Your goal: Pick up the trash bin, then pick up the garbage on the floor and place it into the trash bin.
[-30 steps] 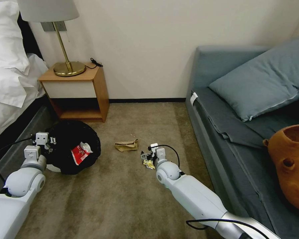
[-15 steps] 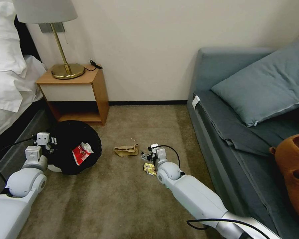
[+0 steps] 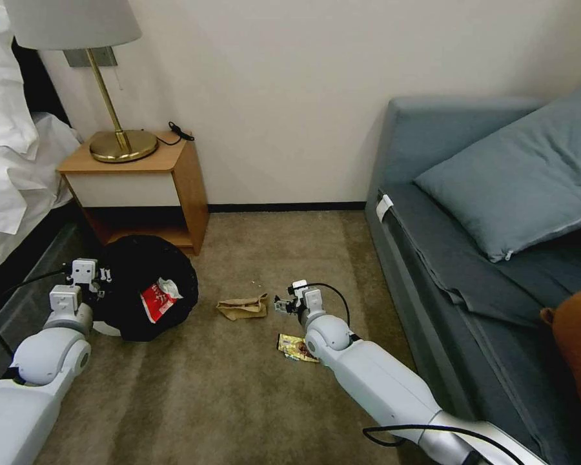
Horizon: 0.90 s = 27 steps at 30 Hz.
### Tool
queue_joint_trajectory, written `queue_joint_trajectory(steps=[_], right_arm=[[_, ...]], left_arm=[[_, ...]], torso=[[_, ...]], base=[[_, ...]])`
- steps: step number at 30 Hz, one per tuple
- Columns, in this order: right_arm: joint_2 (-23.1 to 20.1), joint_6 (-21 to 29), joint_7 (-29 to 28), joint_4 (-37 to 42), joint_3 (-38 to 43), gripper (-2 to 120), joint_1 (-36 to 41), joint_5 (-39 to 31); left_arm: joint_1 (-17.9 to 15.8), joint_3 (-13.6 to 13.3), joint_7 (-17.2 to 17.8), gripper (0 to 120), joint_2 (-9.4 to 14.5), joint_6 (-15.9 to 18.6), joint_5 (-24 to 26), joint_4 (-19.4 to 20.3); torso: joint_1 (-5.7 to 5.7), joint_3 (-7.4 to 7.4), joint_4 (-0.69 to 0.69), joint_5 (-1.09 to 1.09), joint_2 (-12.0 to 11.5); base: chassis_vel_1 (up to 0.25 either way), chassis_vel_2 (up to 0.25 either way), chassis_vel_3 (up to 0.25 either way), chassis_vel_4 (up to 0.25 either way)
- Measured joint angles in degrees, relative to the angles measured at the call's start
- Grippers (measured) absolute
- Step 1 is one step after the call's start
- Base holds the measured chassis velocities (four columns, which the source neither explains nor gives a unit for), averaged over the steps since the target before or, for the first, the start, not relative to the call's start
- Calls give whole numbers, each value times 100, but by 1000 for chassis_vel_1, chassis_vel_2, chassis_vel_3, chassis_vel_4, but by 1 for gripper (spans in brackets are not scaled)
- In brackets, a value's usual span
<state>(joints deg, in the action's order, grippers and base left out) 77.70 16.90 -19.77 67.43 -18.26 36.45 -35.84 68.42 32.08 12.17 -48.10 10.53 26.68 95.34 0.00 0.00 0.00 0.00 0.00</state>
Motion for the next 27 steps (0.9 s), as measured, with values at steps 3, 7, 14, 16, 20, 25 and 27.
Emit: queue_joint_trajectory(steps=[3, 7, 14, 16, 20, 25, 27], right_arm=[[1, -2, 1, -2, 0, 100, 11, 13], [5, -4, 14, -3, 0, 100, 47, 53], [-13, -3, 28, 5, -35, 100, 62, 73], [-37, -1, 38, 13, -57, 100, 55, 79], [-58, 5, 58, 30, -81, 100, 56, 138], [-150, 88, 133, 144, -137, 100, 67, 157], [-179, 130, 155, 157, -148, 100, 53, 149]], left_arm=[[22, 6, -3, 5, -13, 0, -1, 4], [108, 46, -18, 5, -66, 0, -37, 22], [180, 93, -21, 5, -109, -1, -60, 71], [246, 116, -21, 5, -151, 0, -83, 127], [316, 126, -21, 5, -178, 4, -111, 188], [426, 166, -19, 5, -205, 13, -135, 267], [470, 190, -19, 5, -222, 14, -151, 276]], torso=[[0, 0, 0, 0, 0], [0, 0, 1, 0, 0], [0, 0, 1, 0, 0], [0, 0, 0, 0, 0], [0, 0, 0, 0, 0], [0, 0, 0, 0, 0], [0, 0, 0, 0, 0]], base=[[-79, 96, 79, -87], [-62, 82, 80, -80], [-103, 83, 71, -75], [-119, 89, 91, -93], [-112, 96, 93, -100], [-75, 88, 62, -51], [0, 0, 0, 0]])
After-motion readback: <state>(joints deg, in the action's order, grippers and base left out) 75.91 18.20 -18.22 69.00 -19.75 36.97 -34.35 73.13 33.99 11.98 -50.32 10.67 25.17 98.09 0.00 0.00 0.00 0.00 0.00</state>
